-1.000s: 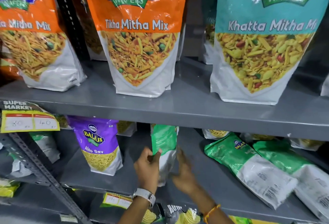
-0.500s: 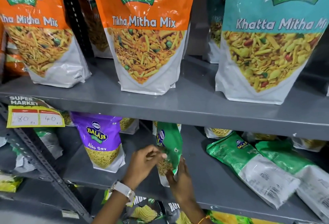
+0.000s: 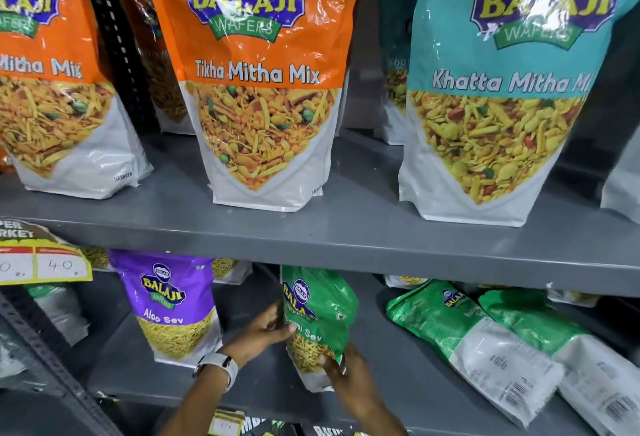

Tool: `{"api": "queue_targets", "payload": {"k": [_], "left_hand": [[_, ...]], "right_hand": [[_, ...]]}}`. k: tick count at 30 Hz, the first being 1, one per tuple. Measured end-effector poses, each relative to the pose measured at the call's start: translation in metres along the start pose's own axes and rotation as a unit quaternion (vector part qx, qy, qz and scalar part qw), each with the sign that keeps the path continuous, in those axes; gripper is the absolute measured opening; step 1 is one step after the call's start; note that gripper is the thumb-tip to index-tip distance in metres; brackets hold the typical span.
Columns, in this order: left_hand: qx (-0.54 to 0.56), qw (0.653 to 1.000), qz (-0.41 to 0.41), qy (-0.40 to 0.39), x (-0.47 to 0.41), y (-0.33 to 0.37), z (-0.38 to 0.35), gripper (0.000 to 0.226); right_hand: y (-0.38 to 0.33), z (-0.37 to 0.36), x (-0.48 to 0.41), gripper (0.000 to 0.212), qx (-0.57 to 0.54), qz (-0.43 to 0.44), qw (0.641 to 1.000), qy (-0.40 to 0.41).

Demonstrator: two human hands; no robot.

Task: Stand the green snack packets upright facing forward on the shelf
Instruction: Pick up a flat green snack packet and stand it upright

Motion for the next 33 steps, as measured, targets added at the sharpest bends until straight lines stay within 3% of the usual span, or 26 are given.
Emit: {"api": "queue_targets", "payload": {"k": [6, 7, 10, 11, 15, 24, 27, 33], "left_hand": [[0.069, 0.995, -0.011, 0.077, -0.008, -0.018, 0.001, 0.1], [0.081, 0.992, -0.023, 0.095, -0.006, -0.019, 0.0, 0.092], [0.09, 0.981, -0.056, 0.161, 0.002, -0.019, -0.004, 0.079], [0.097, 0.977, -0.067, 0.178, 0.003, -0.021, -0.005, 0.072], [0.105, 0.959, -0.071, 0.255, 0.013, -0.024, -0.005, 0.046], [0.036, 0.899, -0.038, 0.436, 0.047, -0.019, -0.007, 0.048], [0.027, 0.915, -0.029, 0.401, 0.044, -0.022, -0.007, 0.056], [0.123, 0.976, -0.029, 0.179, 0.033, -0.018, 0.0, 0.08]], "right_hand": [[0.006, 0.009, -0.003, 0.113, -0.036, -0.024, 0.999, -0.003], [0.0, 0.012, -0.003, 0.104, -0.038, -0.019, 0.999, -0.01], [-0.012, 0.017, -0.005, 0.042, -0.008, -0.002, 0.999, -0.043], [-0.013, 0.018, -0.008, 0.034, -0.002, -0.001, 0.999, -0.035], [-0.023, 0.023, -0.015, 0.027, 0.034, -0.002, 0.999, 0.012], [-0.044, 0.031, -0.029, 0.01, 0.099, 0.012, 0.99, 0.101], [-0.042, 0.032, -0.031, 0.015, 0.106, 0.005, 0.989, 0.1], [-0.041, 0.038, -0.034, 0.021, 0.128, -0.007, 0.988, 0.081]]}}
Point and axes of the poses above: each hand's wrist, its own x-axis away from the middle knuckle, its own z-axis out of the back of the hand, y = z × x, the point moved 5 cm from there along -x, towards the middle knuckle, and after that the axes turned 7 degrees about z, right-handed, at the moved point
